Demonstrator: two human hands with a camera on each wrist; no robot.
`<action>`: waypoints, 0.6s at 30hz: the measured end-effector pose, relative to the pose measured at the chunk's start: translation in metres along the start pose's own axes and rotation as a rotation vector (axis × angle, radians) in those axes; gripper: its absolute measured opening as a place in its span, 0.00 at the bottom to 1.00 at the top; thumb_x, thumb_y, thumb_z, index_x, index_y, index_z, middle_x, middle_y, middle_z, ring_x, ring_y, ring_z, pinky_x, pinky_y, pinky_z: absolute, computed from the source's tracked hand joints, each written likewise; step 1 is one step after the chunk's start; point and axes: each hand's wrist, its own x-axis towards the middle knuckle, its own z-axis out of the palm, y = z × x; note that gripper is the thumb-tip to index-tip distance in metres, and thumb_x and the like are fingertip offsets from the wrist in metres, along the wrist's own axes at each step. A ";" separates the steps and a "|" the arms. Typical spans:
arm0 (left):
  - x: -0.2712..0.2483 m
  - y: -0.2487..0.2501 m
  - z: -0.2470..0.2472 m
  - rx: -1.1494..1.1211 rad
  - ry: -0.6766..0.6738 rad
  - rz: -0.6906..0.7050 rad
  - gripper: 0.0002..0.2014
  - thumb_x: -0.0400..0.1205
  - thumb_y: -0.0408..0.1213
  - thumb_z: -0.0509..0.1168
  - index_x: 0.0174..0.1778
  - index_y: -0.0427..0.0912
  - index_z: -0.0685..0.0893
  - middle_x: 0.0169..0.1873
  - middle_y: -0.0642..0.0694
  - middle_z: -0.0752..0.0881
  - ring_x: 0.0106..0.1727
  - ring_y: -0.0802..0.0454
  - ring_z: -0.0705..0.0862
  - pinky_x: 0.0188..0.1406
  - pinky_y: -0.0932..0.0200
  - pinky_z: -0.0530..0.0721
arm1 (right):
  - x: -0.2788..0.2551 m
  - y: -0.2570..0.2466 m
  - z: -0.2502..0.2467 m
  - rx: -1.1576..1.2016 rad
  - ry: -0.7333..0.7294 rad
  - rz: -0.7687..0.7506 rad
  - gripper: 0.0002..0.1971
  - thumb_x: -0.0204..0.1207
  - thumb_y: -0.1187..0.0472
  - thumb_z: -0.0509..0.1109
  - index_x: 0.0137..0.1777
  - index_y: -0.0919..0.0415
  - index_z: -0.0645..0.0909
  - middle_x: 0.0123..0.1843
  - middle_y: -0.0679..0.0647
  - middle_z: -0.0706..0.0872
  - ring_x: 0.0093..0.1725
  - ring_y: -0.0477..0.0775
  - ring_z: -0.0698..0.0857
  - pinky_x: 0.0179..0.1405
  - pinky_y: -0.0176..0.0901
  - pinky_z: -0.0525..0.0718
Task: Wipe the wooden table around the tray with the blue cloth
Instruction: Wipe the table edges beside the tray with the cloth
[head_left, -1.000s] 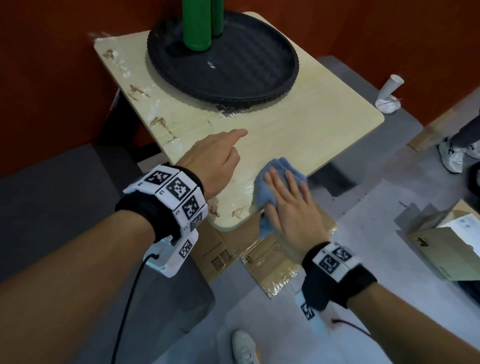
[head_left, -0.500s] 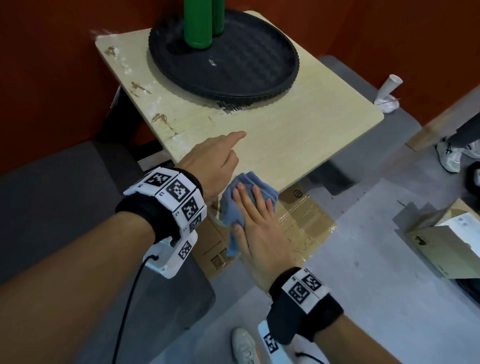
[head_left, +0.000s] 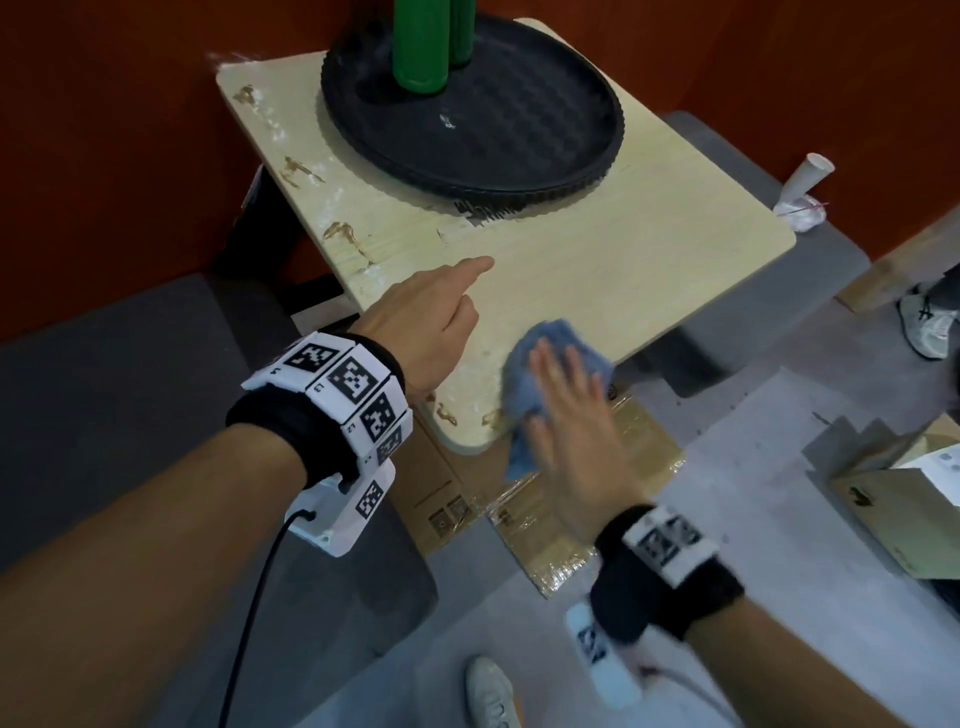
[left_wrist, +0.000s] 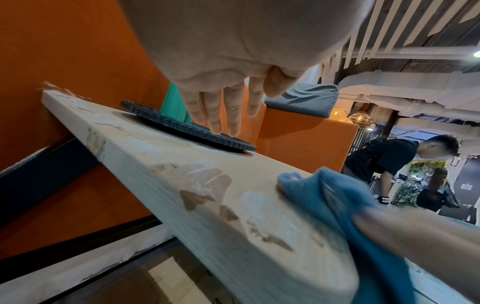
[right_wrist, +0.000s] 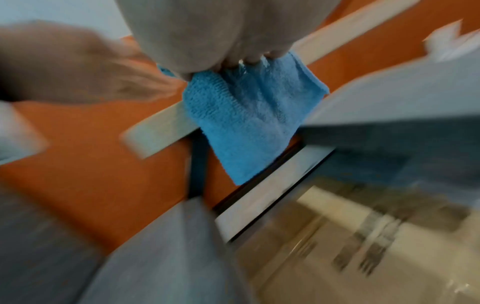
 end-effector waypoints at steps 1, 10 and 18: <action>0.000 -0.001 0.000 0.001 -0.001 -0.006 0.24 0.87 0.36 0.47 0.81 0.51 0.61 0.74 0.47 0.74 0.74 0.48 0.72 0.73 0.48 0.70 | -0.009 -0.012 0.008 -0.008 -0.018 -0.058 0.27 0.86 0.47 0.40 0.81 0.46 0.34 0.83 0.42 0.32 0.82 0.46 0.29 0.79 0.44 0.27; 0.000 0.005 -0.005 0.014 0.009 0.006 0.24 0.87 0.36 0.47 0.81 0.49 0.62 0.74 0.46 0.74 0.74 0.48 0.72 0.73 0.51 0.70 | 0.061 0.062 -0.025 -0.044 0.000 -0.009 0.30 0.85 0.46 0.38 0.85 0.53 0.46 0.87 0.48 0.46 0.84 0.43 0.42 0.82 0.43 0.37; 0.002 0.008 0.004 0.034 -0.033 0.000 0.24 0.87 0.36 0.46 0.81 0.50 0.62 0.73 0.46 0.75 0.72 0.46 0.73 0.71 0.47 0.72 | 0.022 0.019 0.001 0.091 0.016 -0.043 0.31 0.82 0.41 0.35 0.85 0.47 0.43 0.84 0.40 0.40 0.83 0.42 0.36 0.80 0.42 0.28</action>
